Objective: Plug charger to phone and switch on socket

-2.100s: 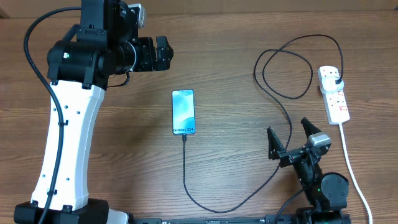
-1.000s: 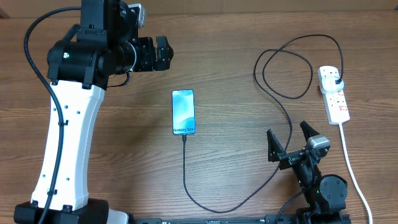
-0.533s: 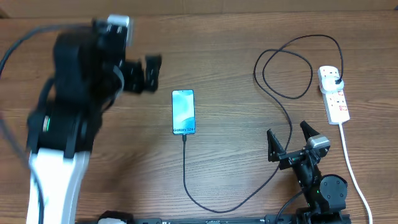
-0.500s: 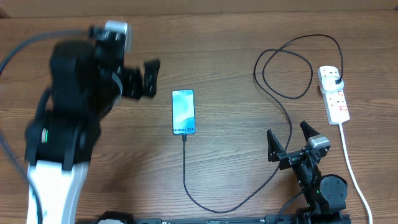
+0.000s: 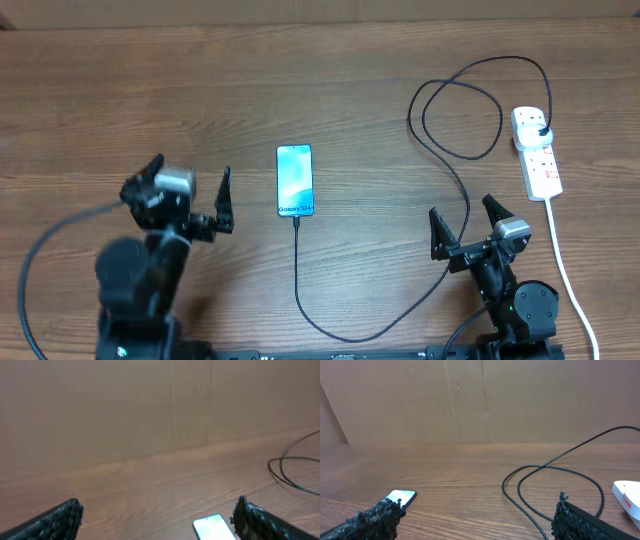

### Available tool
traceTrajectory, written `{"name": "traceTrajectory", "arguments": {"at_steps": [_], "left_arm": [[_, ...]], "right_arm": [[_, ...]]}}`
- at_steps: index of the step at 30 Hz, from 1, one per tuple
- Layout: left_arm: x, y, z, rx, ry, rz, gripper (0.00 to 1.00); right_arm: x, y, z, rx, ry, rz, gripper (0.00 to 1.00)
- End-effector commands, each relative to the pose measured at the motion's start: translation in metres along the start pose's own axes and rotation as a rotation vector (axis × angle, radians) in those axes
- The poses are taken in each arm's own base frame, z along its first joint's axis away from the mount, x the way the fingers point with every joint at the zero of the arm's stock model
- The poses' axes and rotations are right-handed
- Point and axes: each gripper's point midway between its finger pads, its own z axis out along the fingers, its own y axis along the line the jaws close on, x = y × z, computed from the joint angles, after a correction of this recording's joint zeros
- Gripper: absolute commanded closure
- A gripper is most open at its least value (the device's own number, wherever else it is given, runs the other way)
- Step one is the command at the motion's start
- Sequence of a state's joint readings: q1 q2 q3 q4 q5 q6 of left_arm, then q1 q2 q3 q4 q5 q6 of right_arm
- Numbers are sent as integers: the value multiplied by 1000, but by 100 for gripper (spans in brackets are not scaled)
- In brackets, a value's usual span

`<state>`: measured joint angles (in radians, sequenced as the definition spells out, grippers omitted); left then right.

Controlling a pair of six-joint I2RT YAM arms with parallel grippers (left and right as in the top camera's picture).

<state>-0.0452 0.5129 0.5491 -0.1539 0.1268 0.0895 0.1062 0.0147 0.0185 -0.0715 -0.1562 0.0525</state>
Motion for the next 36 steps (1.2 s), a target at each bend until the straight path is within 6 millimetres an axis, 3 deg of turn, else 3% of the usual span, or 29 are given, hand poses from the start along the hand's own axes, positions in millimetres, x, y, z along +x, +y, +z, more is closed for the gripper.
{"name": "traceTrajectory", "arguments": {"at_steps": [1, 4, 7, 18, 36], "left_arm": [[36, -1, -8, -13, -38, 52, 0], [62, 2, -11, -36, -37, 52, 0], [93, 1, -17, -52, -54, 165, 1], [130, -2, -15, -51, -29, 210, 0], [128, 0, -17, -64, -41, 193, 0]], "right_arm": [[2, 0, 0, 0, -3, 2, 0], [2, 0, 0, 0, -3, 2, 0], [2, 0, 0, 0, -3, 2, 0], [2, 0, 0, 0, -3, 2, 0], [2, 0, 0, 0, -3, 2, 0]]}}
